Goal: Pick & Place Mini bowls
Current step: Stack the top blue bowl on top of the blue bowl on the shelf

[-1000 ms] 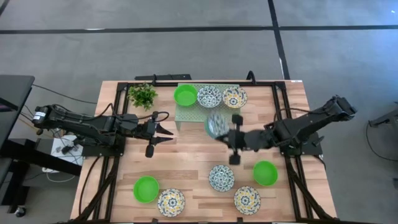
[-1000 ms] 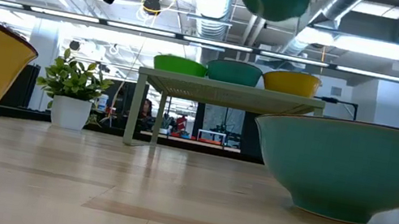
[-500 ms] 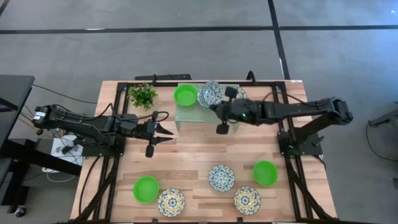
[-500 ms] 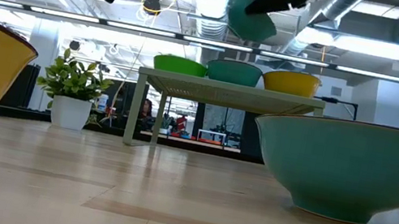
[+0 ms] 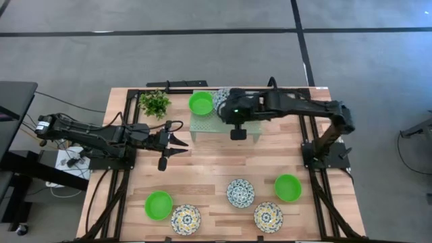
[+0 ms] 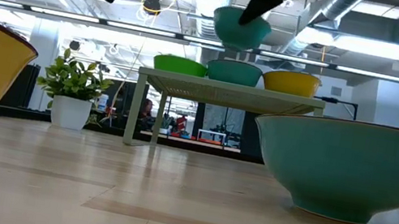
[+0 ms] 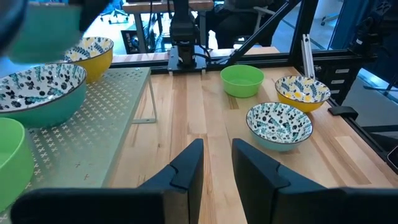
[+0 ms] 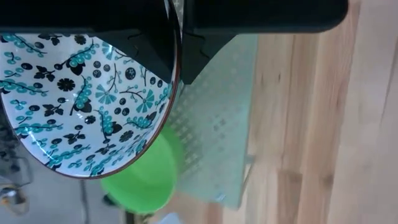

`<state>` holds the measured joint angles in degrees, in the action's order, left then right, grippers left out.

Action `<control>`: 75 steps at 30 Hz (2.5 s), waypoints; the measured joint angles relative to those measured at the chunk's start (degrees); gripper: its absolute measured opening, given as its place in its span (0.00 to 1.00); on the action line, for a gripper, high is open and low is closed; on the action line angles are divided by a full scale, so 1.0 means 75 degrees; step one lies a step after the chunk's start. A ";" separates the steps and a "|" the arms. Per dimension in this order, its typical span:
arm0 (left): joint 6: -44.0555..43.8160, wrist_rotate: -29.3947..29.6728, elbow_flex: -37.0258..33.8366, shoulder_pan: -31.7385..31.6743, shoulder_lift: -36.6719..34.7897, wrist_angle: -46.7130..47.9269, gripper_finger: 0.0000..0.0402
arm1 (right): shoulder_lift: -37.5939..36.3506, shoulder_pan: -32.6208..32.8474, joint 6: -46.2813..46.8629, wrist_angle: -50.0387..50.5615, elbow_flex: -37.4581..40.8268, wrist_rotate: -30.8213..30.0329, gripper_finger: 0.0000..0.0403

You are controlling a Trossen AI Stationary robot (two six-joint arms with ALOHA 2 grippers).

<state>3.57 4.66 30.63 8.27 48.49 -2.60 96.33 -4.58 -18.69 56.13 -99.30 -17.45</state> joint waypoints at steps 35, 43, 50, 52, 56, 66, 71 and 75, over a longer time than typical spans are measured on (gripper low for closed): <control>-0.0003 -0.0003 0.0000 0.0000 0.0000 0.0027 0.21 | 0.1530 -0.0550 0.0442 0.1256 -0.1076 0.0423 0.02; -0.0003 -0.0003 0.0000 0.0000 0.0000 0.0024 0.21 | 0.1519 -0.0571 0.0500 0.1231 -0.1082 0.0338 0.04; -0.0003 -0.0003 0.0000 0.0000 0.0000 0.0001 0.21 | 0.1519 -0.0568 0.0567 0.1336 -0.1082 0.0348 0.08; -0.0003 -0.0003 0.0000 0.0000 0.0000 0.0001 0.21 | 0.1519 -0.0568 0.0616 0.1345 -0.1082 0.0352 0.09; -0.0003 -0.0003 0.0000 0.0000 0.0000 -0.0001 0.21 | 0.1519 -0.0568 0.0681 0.1345 -0.1082 0.0352 0.12; -0.0003 -0.0003 0.0000 0.0000 0.0000 -0.0002 0.21 | 0.1519 -0.0562 0.0690 0.1348 -0.1082 0.0337 0.13; -0.0003 -0.0003 0.0000 0.0000 0.0000 -0.0002 0.21 | 0.1519 -0.0562 0.0704 0.1345 -0.1082 0.0327 0.13; -0.0003 -0.0003 0.0000 0.0000 0.0000 -0.0002 0.21 | 0.1519 -0.0527 0.0751 0.1229 -0.1082 0.0317 0.13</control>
<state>3.55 4.64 30.63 8.27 48.49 -2.61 107.72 -8.53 -13.06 65.34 -107.42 -15.07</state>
